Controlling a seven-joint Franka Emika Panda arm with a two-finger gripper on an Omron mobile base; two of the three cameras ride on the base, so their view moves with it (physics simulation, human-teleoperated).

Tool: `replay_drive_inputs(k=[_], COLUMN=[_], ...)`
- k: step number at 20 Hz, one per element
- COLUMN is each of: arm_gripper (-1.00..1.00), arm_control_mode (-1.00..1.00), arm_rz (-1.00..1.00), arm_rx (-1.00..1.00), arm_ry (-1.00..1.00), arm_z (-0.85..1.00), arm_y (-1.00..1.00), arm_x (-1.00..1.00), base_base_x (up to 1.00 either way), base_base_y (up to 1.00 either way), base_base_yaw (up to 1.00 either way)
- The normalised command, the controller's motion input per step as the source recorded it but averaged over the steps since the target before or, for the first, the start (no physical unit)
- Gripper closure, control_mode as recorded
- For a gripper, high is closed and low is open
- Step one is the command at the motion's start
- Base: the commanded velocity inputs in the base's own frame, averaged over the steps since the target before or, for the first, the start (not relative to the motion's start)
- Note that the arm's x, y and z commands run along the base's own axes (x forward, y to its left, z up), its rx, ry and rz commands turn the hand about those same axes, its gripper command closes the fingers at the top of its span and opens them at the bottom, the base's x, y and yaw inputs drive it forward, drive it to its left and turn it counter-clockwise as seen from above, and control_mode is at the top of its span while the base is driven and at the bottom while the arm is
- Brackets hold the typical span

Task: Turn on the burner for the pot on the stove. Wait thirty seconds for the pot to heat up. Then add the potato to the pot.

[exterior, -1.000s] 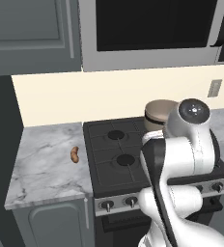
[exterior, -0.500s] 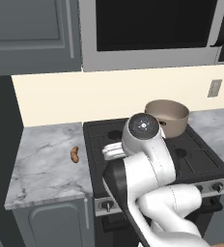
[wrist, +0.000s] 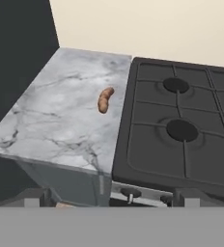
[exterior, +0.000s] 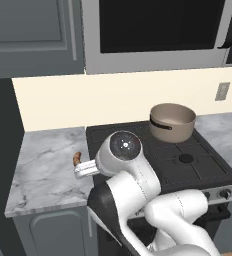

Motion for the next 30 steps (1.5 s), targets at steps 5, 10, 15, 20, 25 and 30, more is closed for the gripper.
replay_drive_inputs(k=[5,10,15,20,25,30], arm_gripper=[-1.0,-1.0,-1.0,-1.0,-1.0,-1.0], arm_control_mode=[-1.0,-1.0,-1.0,-1.0,-1.0,-1.0], arm_rz=[0.29,0.04,-0.13,-0.18,-0.04,0.0], arm_rx=[0.25,0.02,0.01,0.05,0.06,0.0], arm_ry=[-0.02,-0.02,0.06,0.13,0.13,0.11], arm_z=[-0.12,0.0,0.0,0.0,0.0,-0.04], arm_y=[0.03,0.0,0.0,-0.03,-0.08,-0.03], arm_x=[0.01,0.04,0.31,0.54,0.84,0.82], base_base_x=[0.0,0.0,0.0,0.0,0.0,0.0], base_base_y=[0.0,0.0,0.0,0.0,0.0,0.0], base_base_yaw=[0.0,0.0,0.0,0.0,0.0,0.0])
